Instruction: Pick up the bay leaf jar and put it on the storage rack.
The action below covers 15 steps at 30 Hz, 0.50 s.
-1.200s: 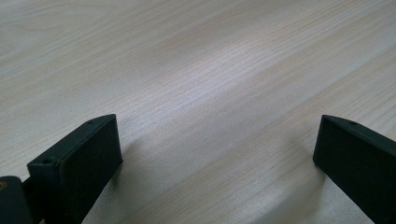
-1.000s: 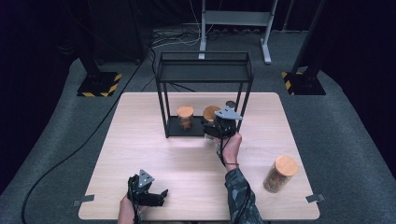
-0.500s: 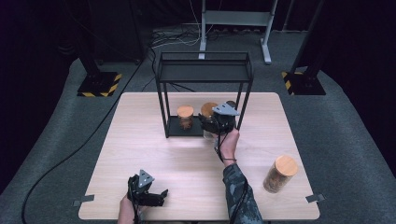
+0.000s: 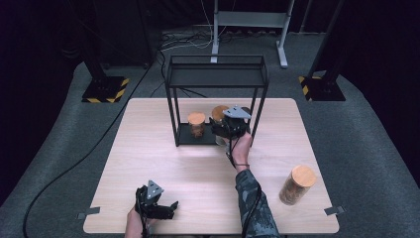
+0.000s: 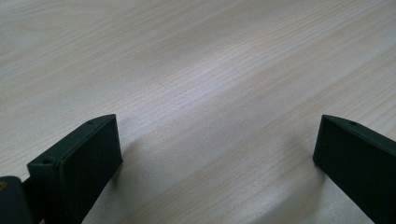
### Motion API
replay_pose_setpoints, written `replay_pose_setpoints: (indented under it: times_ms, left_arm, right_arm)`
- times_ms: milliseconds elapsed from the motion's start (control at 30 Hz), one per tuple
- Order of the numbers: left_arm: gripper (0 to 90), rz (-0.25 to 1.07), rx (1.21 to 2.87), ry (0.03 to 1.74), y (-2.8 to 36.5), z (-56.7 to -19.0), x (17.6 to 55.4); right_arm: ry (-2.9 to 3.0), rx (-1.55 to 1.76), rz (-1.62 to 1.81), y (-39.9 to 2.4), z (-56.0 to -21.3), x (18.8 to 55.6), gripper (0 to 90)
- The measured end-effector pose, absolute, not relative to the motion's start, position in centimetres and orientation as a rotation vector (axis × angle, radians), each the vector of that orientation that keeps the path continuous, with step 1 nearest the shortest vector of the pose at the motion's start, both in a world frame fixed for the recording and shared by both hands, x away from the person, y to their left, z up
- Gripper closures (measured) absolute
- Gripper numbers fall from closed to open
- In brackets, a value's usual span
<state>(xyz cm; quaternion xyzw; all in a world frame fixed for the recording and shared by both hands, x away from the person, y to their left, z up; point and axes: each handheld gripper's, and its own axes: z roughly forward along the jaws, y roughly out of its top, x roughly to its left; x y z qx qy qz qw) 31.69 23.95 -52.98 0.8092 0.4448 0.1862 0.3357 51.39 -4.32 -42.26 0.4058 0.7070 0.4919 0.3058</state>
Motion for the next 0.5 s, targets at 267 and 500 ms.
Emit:
replay_pose_setpoints:
  times_ms: [267,500]
  left_arm:
    - [0.2,0.485,2.112,1.16,24.0,-53.0,31.7]
    - [0.2,0.484,2.11,1.158,24.0,-53.0,31.6]
  right_arm:
    - [1.86,1.093,1.313,-4.2,-42.4,52.1,25.0]
    - [1.855,1.104,1.325,-3.9,-42.3,52.9,25.0]
